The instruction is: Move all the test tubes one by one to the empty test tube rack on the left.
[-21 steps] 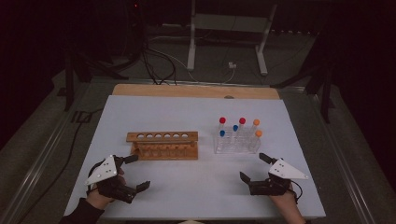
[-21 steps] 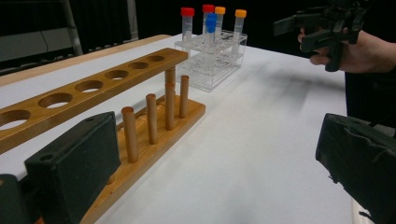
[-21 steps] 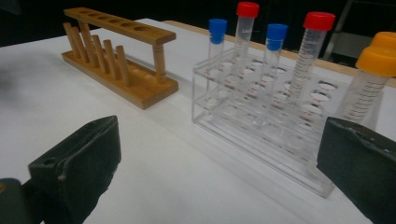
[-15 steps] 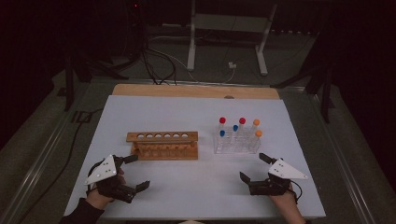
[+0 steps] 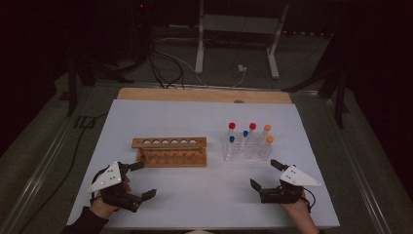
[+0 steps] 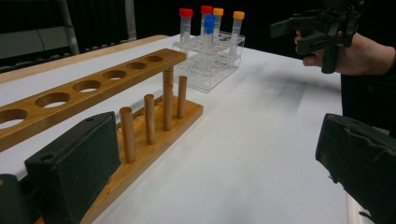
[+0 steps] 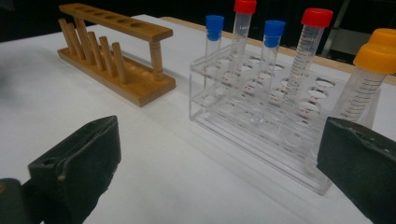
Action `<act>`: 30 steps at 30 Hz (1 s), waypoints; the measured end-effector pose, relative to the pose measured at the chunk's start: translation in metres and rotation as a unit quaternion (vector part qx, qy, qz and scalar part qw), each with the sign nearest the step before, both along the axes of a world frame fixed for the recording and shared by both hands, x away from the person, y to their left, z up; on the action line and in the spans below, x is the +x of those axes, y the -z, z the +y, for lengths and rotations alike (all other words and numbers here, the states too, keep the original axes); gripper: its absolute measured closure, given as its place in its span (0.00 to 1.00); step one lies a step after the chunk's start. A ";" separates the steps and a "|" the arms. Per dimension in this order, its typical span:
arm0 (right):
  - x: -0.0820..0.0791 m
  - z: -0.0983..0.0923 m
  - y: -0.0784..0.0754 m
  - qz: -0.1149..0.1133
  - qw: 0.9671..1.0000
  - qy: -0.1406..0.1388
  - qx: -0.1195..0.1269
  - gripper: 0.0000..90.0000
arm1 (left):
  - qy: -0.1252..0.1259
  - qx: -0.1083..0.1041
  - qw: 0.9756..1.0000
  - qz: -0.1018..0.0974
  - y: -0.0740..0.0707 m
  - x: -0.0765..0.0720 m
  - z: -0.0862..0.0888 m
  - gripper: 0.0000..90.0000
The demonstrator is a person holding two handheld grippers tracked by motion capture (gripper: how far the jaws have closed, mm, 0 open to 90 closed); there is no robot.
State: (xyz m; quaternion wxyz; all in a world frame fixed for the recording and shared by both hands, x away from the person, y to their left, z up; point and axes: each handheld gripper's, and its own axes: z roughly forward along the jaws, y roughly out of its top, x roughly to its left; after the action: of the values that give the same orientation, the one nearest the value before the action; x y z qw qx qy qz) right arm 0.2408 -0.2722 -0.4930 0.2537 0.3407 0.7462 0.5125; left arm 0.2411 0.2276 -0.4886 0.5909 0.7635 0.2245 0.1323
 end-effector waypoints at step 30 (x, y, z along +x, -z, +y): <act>0.014 0.024 -0.068 -0.026 0.999 0.031 0.012 0.00 | 0.000 -0.002 1.000 0.001 0.000 -0.001 0.001 0.01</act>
State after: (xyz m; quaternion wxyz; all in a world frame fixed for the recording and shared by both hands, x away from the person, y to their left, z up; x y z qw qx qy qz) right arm 0.2552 -0.2477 -0.4254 0.2848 0.3535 0.7219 0.5223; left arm 0.2406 0.2285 -0.4882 0.5925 0.7621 0.2255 0.1315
